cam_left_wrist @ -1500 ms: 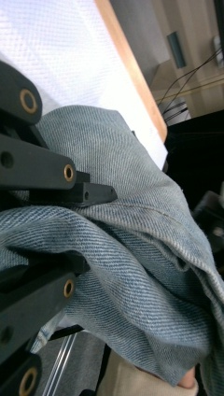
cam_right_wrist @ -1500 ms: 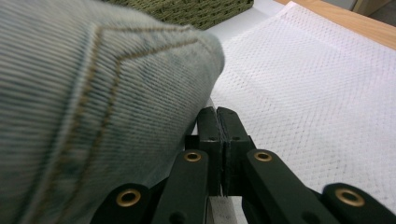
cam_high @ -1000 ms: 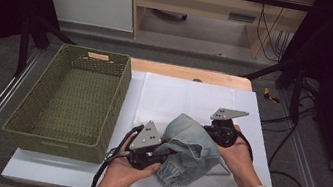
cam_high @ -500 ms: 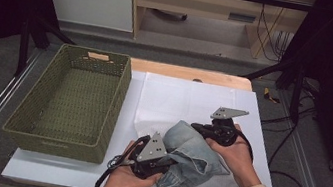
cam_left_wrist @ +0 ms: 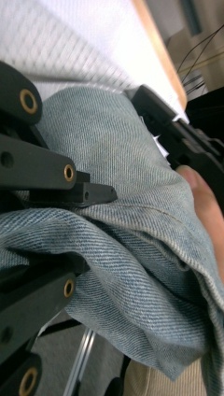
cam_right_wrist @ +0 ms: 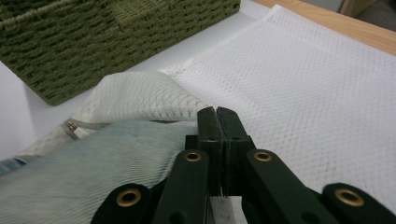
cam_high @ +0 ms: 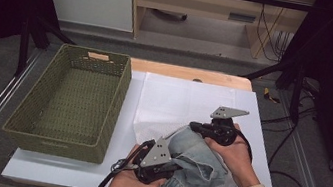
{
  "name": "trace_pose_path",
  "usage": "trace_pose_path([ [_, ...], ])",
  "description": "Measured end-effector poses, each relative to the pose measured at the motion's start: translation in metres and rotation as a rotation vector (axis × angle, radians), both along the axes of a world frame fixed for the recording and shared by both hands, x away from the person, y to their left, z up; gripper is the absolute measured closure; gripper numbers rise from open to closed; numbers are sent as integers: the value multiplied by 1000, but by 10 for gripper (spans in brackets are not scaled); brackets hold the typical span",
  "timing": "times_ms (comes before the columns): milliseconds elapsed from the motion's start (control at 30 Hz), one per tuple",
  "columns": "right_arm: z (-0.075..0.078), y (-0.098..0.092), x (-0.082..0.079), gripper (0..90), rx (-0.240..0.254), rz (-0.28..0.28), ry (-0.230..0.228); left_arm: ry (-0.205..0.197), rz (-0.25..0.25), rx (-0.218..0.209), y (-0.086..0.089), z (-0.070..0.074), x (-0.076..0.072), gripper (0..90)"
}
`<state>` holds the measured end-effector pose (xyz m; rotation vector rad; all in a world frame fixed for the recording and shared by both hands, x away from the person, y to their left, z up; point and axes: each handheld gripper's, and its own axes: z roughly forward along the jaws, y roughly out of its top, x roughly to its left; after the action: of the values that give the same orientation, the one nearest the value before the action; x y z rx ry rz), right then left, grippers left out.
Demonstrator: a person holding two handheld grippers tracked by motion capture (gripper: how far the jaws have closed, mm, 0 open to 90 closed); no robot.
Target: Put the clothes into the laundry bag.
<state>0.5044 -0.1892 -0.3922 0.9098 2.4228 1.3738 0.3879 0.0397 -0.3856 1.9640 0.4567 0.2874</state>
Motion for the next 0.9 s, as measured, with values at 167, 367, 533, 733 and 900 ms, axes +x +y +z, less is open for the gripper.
trace_pose_path([
  [167,4,0,-2,896,10,11,-9,2,22,-1,-1,-2,4,756],
  [367,9,-3,-9,896,27,21,-28,-43,74,55,-1,0,16,755],
  [533,16,-5,-16,896,38,40,-31,-8,114,69,2,-13,29,754],
  [733,23,-3,-19,897,21,57,-41,35,163,100,-2,-28,41,752],
  [900,27,-4,-26,897,13,63,-49,47,213,122,-2,-36,50,751],
])
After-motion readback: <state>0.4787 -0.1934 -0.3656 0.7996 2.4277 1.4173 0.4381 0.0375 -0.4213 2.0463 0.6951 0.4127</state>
